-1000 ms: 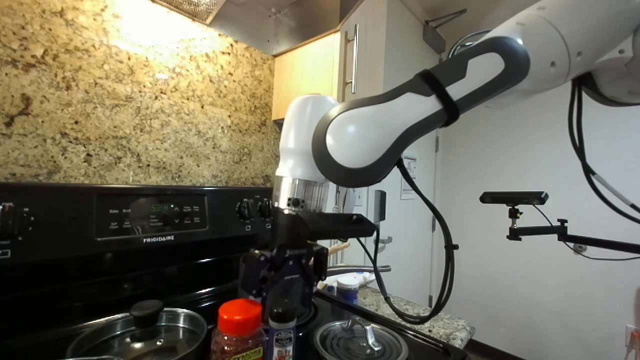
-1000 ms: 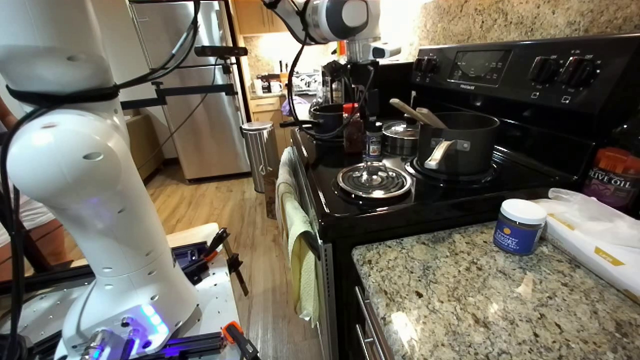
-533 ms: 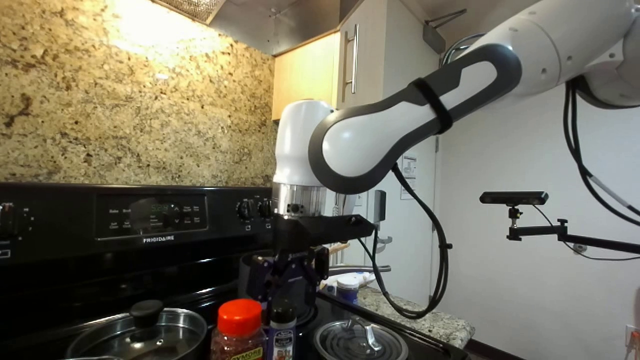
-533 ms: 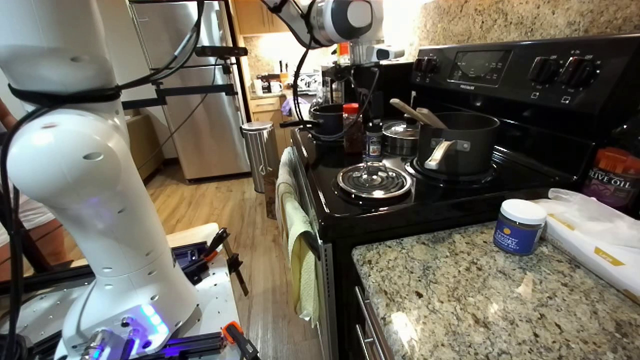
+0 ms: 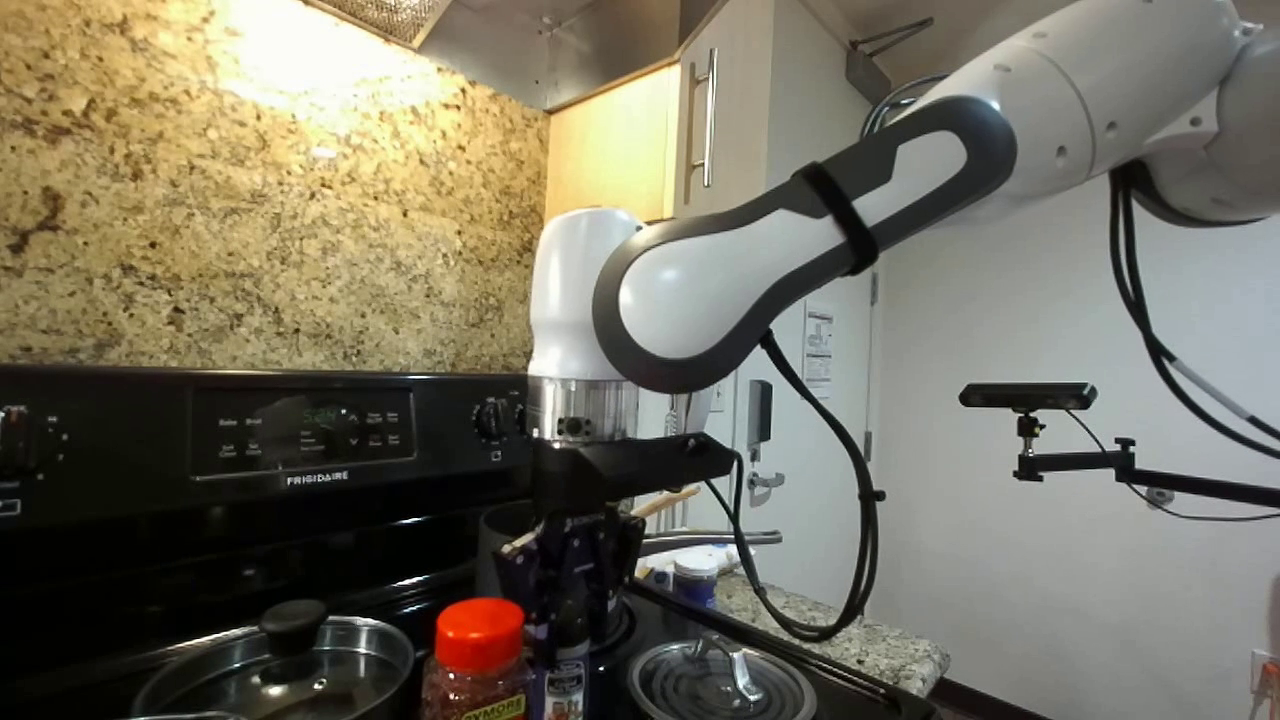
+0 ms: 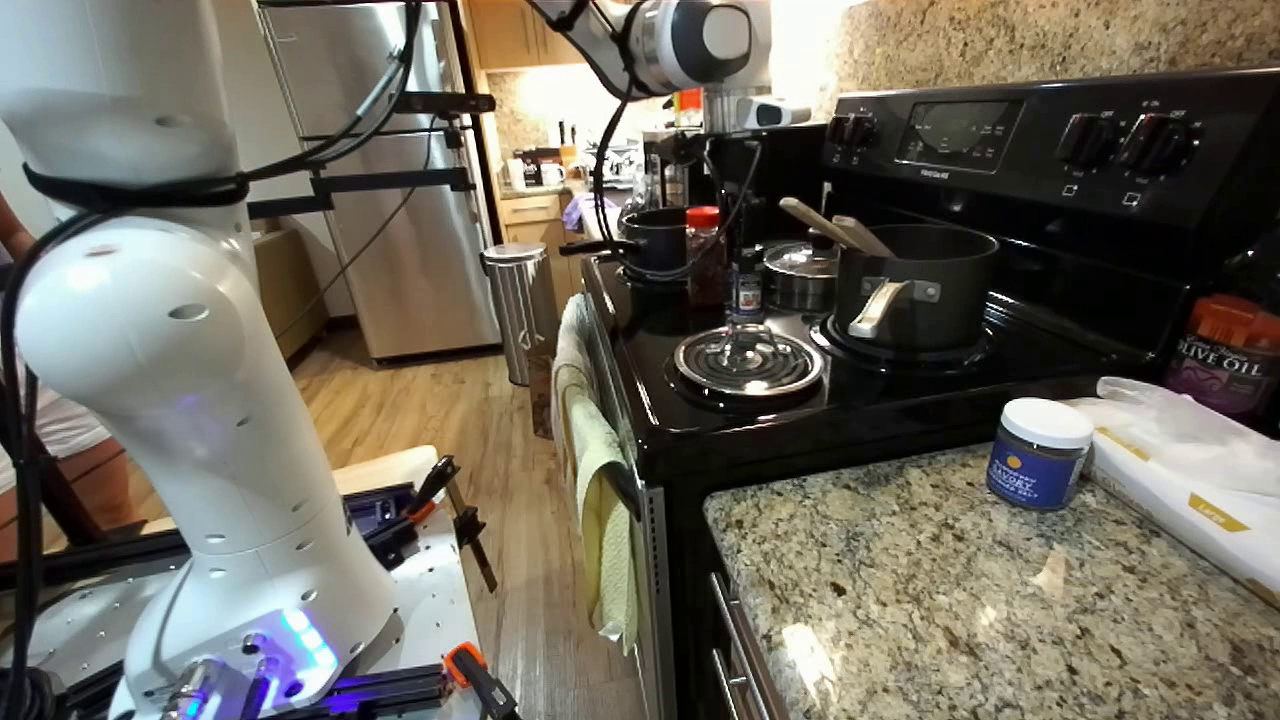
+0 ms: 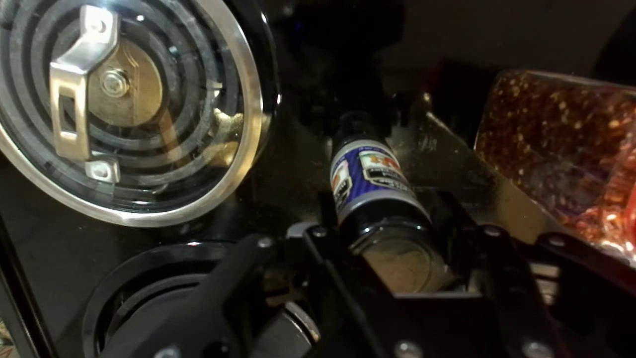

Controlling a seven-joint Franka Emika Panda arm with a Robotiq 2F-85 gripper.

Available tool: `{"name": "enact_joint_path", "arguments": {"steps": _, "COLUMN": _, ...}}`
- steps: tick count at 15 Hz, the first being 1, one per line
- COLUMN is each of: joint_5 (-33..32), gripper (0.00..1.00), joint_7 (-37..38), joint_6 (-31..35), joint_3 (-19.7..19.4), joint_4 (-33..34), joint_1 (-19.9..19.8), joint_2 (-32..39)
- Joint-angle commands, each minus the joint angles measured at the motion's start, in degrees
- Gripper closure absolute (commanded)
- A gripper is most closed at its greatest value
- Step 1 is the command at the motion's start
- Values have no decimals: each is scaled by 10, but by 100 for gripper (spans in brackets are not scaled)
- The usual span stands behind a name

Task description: Pick up the salt shaker on the stove and place it on the counter-top.

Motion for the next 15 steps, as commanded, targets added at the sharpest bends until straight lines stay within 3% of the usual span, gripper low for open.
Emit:
{"name": "enact_joint_path", "arguments": {"steps": 1, "joint_5": 6, "gripper": 76, "joint_7": -7, "joint_6": -23, "joint_3": -1, "joint_4": 20, "joint_1": 3, "joint_2": 10}}
{"name": "enact_joint_path", "arguments": {"steps": 9, "joint_5": 26, "gripper": 76, "joint_7": -70, "joint_6": -88, "joint_3": 14, "joint_4": 33, "joint_1": 3, "joint_2": -46}}
{"name": "enact_joint_path", "arguments": {"steps": 15, "joint_5": 24, "gripper": 76, "joint_7": -75, "joint_6": -157, "joint_3": 16, "joint_4": -4, "joint_1": -6, "joint_2": -162}}
